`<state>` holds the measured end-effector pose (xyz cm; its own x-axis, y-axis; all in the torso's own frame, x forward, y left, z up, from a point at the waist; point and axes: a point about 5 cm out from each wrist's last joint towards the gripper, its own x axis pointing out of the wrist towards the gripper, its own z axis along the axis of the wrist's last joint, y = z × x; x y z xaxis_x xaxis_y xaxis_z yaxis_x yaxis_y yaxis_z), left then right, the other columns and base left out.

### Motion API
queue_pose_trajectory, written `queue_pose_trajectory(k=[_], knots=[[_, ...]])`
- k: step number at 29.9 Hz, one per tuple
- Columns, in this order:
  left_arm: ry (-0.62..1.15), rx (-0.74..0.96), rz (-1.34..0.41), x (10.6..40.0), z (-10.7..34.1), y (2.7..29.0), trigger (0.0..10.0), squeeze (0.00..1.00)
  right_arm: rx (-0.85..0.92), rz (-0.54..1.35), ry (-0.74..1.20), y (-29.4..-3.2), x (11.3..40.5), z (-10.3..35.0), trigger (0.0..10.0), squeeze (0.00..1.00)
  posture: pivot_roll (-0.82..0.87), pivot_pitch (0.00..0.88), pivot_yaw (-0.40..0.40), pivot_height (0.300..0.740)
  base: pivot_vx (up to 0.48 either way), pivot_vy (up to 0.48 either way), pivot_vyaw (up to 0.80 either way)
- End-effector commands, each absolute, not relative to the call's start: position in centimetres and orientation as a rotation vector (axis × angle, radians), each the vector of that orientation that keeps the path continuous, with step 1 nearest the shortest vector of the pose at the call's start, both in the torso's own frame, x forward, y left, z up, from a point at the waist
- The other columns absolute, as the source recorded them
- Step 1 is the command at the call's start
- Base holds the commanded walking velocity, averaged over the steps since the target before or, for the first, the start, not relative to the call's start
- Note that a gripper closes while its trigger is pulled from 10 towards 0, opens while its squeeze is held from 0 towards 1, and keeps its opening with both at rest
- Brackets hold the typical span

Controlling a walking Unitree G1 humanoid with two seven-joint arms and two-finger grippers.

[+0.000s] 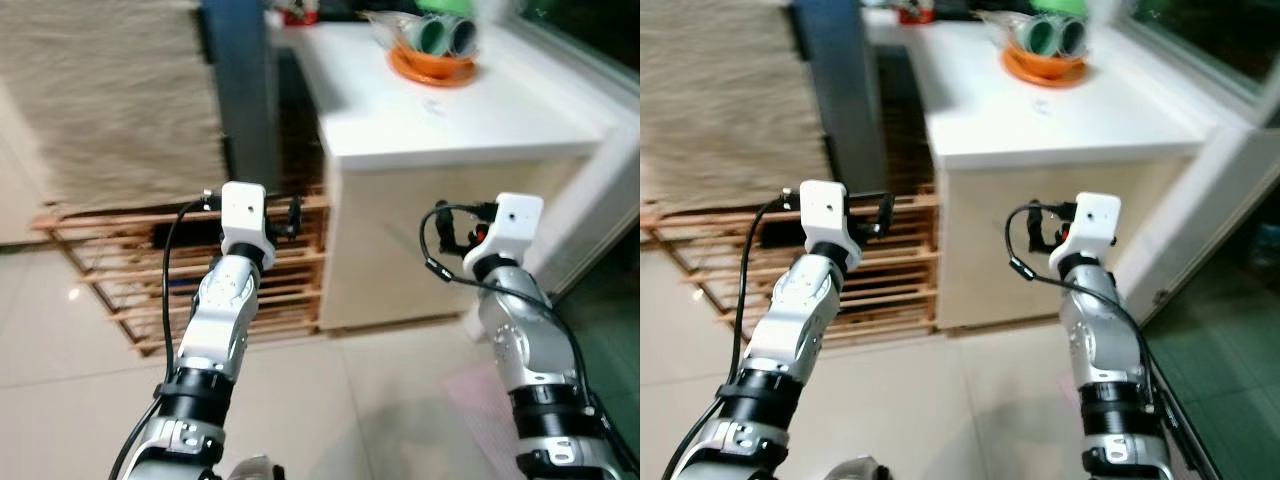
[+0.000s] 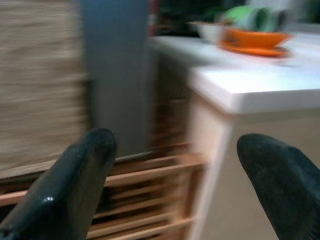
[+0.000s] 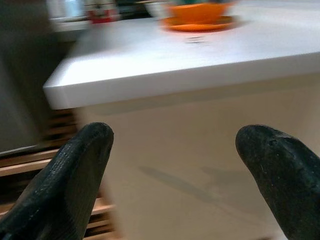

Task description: Restocking fridge

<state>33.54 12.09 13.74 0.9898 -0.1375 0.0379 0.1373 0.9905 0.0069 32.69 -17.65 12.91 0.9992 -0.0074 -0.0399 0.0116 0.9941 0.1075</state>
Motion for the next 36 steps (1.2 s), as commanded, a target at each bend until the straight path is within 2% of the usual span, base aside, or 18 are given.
queue_pose_trajectory(k=[1,6,15,25,27,32,36], knots=[[-0.045,0.021,-0.131,33.6,14.0,12.0,10.0,0.00,0.100,-0.015,0.021,-17.9,32.8,13.2,10.0,0.00,-0.04,0.000,-0.024,0.740,0.000,0.431,0.61],[-0.015,0.015,-0.133,33.8,13.5,12.4,10.0,0.00,0.096,-0.020,0.016,-17.8,32.7,13.0,10.0,0.00,-0.04,0.000,-0.019,0.740,0.000,0.438,0.59],[-0.008,0.045,-0.161,34.1,13.3,12.6,10.0,0.00,0.063,0.047,0.004,-16.7,32.0,12.7,10.0,0.00,-0.05,0.000,-0.011,0.740,0.000,0.467,0.00],[0.013,0.039,-0.161,34.5,12.8,12.9,10.0,0.00,0.003,0.082,-0.017,-15.7,31.8,12.3,10.0,0.00,-0.04,0.000,-0.012,0.740,0.000,0.472,-0.51],[0.014,0.052,-0.139,34.9,12.9,13.3,10.0,0.00,-0.040,0.127,-0.033,-14.8,31.7,12.3,10.0,0.00,-0.03,0.000,-0.020,0.728,0.000,0.478,-0.44],[-0.007,0.066,-0.139,35.1,13.3,13.4,10.0,0.00,-0.103,0.187,-0.067,-13.8,31.6,12.7,10.0,0.00,-0.03,0.000,-0.024,0.719,0.000,0.480,0.00],[-0.023,0.112,-0.135,35.1,13.3,13.1,10.0,0.00,-0.108,0.270,-0.099,-12.6,31.0,12.8,10.0,0.00,-0.02,0.000,-0.027,0.719,0.000,0.000,0.00]])
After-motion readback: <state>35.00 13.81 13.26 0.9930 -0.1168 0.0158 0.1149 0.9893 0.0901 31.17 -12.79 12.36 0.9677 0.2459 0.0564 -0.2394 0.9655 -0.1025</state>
